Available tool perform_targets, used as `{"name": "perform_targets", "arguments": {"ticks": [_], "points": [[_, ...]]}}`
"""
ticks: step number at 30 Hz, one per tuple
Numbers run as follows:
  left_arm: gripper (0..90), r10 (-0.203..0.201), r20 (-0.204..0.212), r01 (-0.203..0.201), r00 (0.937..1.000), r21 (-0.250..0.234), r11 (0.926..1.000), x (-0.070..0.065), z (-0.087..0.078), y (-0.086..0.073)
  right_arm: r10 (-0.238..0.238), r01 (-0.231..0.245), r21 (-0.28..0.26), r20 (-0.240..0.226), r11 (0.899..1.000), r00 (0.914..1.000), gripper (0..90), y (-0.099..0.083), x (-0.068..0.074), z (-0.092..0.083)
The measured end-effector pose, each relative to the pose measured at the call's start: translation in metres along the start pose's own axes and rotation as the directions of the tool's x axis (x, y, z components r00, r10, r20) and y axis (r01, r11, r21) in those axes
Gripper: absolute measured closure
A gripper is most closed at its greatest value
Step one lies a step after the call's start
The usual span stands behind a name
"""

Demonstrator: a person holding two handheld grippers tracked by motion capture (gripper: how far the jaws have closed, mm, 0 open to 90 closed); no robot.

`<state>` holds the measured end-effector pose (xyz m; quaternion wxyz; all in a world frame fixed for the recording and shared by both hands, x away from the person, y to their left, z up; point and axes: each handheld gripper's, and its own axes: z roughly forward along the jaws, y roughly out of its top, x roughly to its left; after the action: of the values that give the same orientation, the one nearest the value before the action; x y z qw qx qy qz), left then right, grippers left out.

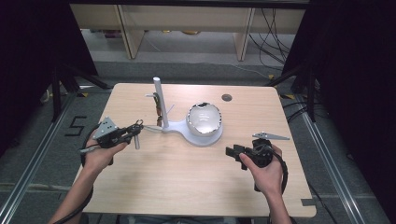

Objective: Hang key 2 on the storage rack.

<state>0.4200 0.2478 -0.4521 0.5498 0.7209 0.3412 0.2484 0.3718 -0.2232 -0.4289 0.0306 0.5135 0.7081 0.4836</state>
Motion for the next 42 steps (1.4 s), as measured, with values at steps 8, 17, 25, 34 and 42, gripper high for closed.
{"name": "perform_targets", "arguments": {"ticks": [8,17,25,34,42], "points": [[78.9,0.003,-0.034,-0.002,0.9994,0.003,1.0,0.012,0.009,0.003,-0.007,0.007,0.005,0.0,1.0,1.0,53.6,-0.007,-0.006,0.006],[78.9,0.006,-0.168,0.0,0.9858,0.038,0.9993,0.035,0.019,0.007,-0.005,0.005,0.018,0.005,1.0,1.0,53.5,-0.011,-0.008,0.01],[78.9,0.008,-0.258,0.005,0.9661,0.049,0.9988,0.041,0.04,0.008,-0.004,0.004,0.019,0.001,1.0,1.0,53.6,-0.013,-0.01,0.014],[78.8,-0.002,-0.272,0.013,0.9624,0.038,0.9992,0.039,0.059,0.013,0.001,-0.001,0.022,-0.006,1.0,1.0,53.7,-0.015,-0.01,0.015],[78.8,0.0,-0.269,0.009,0.9632,0.032,0.9994,0.038,0.067,0.017,-0.004,0.004,0.017,0.001,1.0,1.0,53.8,-0.015,-0.01,0.015]]}}
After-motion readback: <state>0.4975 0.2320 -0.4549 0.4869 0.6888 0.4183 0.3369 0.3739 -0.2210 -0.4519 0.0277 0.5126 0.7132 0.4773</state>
